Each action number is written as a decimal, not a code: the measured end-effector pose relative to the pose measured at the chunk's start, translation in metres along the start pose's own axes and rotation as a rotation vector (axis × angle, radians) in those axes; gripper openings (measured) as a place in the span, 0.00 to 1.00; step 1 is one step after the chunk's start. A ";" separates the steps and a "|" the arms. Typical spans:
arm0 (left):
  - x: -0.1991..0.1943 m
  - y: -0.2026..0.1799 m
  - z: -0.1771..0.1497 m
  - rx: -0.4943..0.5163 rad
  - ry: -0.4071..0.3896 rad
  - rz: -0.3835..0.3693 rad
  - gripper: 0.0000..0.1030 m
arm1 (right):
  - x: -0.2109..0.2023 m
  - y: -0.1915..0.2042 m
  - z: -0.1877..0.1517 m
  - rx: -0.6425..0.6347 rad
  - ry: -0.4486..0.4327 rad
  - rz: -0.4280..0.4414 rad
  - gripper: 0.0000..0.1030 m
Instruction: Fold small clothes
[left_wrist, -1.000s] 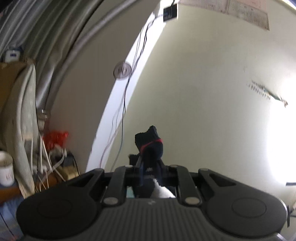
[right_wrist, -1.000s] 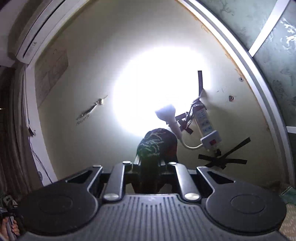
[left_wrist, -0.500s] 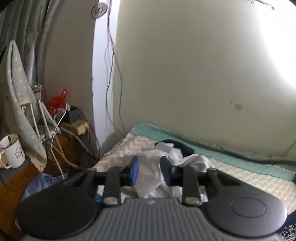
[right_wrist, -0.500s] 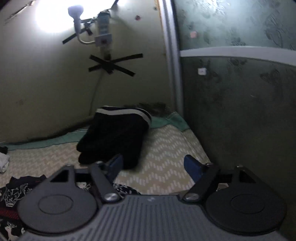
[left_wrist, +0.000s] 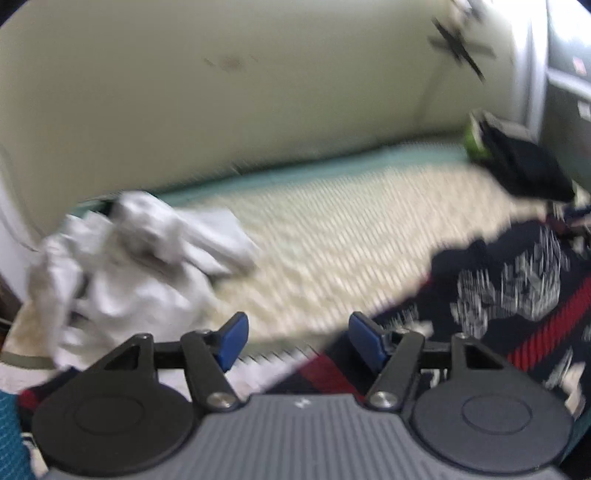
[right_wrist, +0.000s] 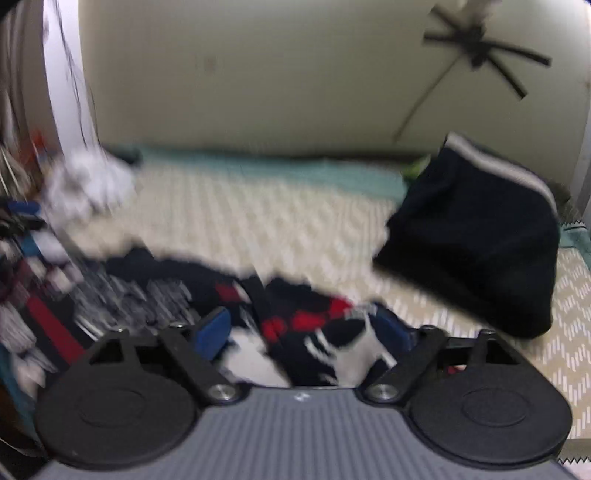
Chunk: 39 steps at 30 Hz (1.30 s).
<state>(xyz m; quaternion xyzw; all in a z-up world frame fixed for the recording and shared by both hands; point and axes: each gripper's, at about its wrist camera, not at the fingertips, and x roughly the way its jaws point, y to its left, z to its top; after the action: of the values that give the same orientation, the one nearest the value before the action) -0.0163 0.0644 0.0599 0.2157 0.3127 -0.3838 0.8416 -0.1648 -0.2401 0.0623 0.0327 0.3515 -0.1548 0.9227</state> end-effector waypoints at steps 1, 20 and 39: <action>0.006 -0.005 -0.004 0.020 0.016 -0.006 0.60 | 0.005 0.000 -0.005 -0.011 0.017 -0.044 0.18; 0.029 -0.039 -0.021 0.138 0.012 -0.070 0.21 | -0.047 -0.065 -0.023 0.208 -0.186 -0.121 0.85; -0.068 0.009 0.072 -0.043 -0.372 0.137 0.11 | -0.074 -0.022 0.074 0.087 -0.418 0.070 0.02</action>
<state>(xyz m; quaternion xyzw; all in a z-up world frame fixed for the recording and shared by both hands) -0.0180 0.0614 0.1588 0.1440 0.1446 -0.3522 0.9134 -0.1764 -0.2543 0.1672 0.0520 0.1440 -0.1412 0.9781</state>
